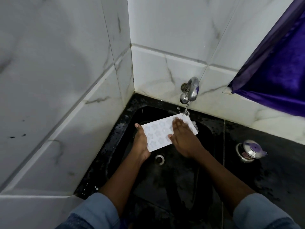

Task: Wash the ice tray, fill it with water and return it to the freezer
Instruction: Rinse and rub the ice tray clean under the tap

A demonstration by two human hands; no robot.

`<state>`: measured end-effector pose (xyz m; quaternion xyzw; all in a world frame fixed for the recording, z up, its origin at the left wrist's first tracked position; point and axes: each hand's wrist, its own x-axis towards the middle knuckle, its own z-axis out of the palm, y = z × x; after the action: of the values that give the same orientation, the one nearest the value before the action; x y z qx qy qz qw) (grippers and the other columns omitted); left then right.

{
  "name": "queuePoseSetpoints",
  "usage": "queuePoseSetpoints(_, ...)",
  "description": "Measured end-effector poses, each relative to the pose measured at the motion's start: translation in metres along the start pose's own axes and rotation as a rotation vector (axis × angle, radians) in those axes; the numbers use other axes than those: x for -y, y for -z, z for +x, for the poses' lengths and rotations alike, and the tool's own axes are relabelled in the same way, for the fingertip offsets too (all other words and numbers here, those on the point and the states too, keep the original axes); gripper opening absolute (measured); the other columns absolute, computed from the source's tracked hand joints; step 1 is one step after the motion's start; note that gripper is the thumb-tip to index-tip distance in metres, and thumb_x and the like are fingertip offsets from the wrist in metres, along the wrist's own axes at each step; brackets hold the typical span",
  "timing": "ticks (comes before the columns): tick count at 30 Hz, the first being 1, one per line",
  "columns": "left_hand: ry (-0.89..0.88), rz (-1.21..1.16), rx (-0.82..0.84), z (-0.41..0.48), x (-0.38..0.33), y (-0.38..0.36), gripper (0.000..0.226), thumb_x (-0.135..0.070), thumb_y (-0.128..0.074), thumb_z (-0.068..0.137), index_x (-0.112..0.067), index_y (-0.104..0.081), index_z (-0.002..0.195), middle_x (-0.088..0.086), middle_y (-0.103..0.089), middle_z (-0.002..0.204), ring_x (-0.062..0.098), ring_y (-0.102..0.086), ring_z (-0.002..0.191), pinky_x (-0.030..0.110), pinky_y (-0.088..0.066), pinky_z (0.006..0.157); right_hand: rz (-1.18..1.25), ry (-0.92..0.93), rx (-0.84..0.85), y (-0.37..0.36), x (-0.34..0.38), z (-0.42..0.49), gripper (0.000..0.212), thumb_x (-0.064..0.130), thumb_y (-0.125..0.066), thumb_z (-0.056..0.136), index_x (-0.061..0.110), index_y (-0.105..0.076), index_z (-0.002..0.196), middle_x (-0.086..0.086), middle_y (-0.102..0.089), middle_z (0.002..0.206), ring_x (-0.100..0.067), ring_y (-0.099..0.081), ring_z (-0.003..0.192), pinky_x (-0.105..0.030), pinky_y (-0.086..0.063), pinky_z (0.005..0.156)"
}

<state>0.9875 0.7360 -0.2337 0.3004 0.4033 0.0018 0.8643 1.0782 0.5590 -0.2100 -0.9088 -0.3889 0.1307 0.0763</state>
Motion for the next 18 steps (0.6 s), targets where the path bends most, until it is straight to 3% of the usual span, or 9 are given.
queuePoseSetpoints(4,0.080,-0.043,0.031,-0.003,0.011,0.000,0.102,-0.085,-0.012,0.095,-0.009,-0.057,0.146,0.018,-0.076,0.120,0.029,-0.054,0.138,0.047,-0.041,0.114,-0.015,0.312,0.058,-0.012,0.038,-0.006,0.071,0.048,-0.024,0.111,0.007,-0.009,0.166,-0.011,-0.001,0.174,-0.022,0.002,0.162,-0.037,0.001,0.131)
queuePoseSetpoints(7,0.033,0.003,0.047,-0.011,0.011,-0.005,0.094,-0.082,-0.015,0.098,-0.017,-0.033,0.164,0.010,-0.048,0.161,0.027,-0.039,0.154,0.044,-0.041,0.114,-0.077,0.292,0.021,-0.008,0.026,0.020,0.070,0.048,-0.025,0.112,0.010,-0.006,0.167,-0.011,0.000,0.174,-0.024,0.001,0.162,-0.036,0.002,0.130)
queuePoseSetpoints(11,0.012,-0.104,0.198,-0.009,0.006,-0.008,0.104,-0.087,-0.016,0.094,-0.008,-0.056,0.149,0.017,-0.061,0.148,0.035,-0.061,0.135,0.046,-0.050,0.106,0.024,-0.026,0.007,0.001,0.008,0.022,0.088,0.065,-0.010,0.101,0.006,-0.005,0.166,-0.015,0.001,0.174,-0.028,0.003,0.162,-0.049,-0.005,0.131)
queuePoseSetpoints(13,-0.013,-0.144,0.263,-0.009,0.009,-0.008,0.098,-0.084,-0.021,0.095,-0.010,-0.061,0.144,0.019,-0.058,0.151,0.033,-0.060,0.133,0.046,-0.046,0.108,0.051,0.082,0.032,0.001,0.029,0.012,0.086,0.062,-0.011,0.101,0.005,-0.010,0.166,-0.017,-0.003,0.174,-0.030,-0.002,0.162,-0.049,-0.007,0.130)
queuePoseSetpoints(16,0.008,-0.121,0.157,-0.010,0.015,-0.006,0.081,-0.074,-0.030,0.102,-0.008,-0.068,0.131,0.019,-0.072,0.129,0.032,-0.068,0.117,0.048,-0.049,0.105,-0.020,0.325,0.030,-0.008,0.051,-0.006,0.071,0.050,-0.022,0.110,0.010,-0.011,0.167,-0.011,-0.005,0.174,-0.024,0.001,0.162,-0.041,0.001,0.131)
queuePoseSetpoints(18,0.033,-0.115,0.162,-0.012,0.012,-0.005,0.088,-0.076,-0.034,0.100,-0.001,-0.065,0.135,0.022,-0.074,0.125,0.035,-0.072,0.114,0.051,-0.050,0.107,-0.070,0.379,0.023,-0.008,0.048,-0.015,0.072,0.052,-0.024,0.110,0.012,-0.009,0.167,-0.008,-0.002,0.174,-0.021,0.006,0.161,-0.035,0.006,0.130)
